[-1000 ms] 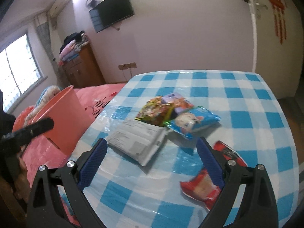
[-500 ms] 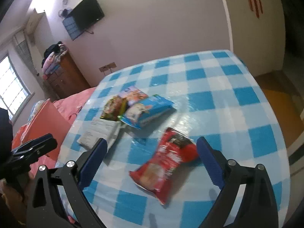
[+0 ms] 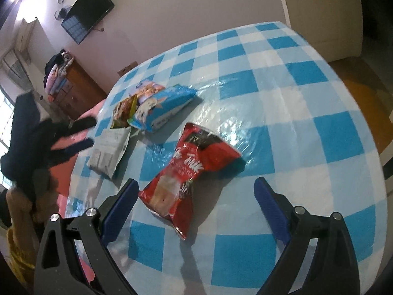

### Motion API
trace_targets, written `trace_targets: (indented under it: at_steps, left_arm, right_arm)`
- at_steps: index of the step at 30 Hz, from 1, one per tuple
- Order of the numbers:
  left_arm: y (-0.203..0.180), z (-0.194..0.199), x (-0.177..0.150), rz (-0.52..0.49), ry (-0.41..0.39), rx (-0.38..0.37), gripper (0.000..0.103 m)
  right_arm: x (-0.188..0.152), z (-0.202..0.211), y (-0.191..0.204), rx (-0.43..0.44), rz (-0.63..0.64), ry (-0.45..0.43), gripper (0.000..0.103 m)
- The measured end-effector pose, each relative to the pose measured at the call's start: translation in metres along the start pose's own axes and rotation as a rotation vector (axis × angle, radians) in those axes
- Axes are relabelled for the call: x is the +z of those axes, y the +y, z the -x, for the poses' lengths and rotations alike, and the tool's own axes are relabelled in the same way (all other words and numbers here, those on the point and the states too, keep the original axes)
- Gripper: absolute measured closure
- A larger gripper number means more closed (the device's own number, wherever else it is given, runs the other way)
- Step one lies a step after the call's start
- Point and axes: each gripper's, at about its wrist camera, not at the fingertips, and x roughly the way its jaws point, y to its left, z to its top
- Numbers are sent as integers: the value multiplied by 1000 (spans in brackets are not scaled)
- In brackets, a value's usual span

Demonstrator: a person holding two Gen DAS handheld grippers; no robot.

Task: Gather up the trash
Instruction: 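Move both tools back over the table toward the snack bags, then grasp the blue cartoon wipes pack with the left tool while the right tool grasps the red Tea Twist bag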

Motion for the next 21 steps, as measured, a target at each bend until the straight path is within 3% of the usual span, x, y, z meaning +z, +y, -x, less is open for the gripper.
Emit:
trace_targets:
  at_steps: [2, 13, 21]
  left_arm:
    - [1, -8, 8, 21, 7, 15, 22]
    - [6, -43, 44, 67, 28, 57, 24]
    - [1, -57, 67, 23, -10, 94, 24]
  right_arm:
    - [0, -2, 2, 4, 9, 4, 9]
    - [-1, -7, 1, -6, 21, 7, 9]
    - [0, -8, -4, -17, 12, 7, 9]
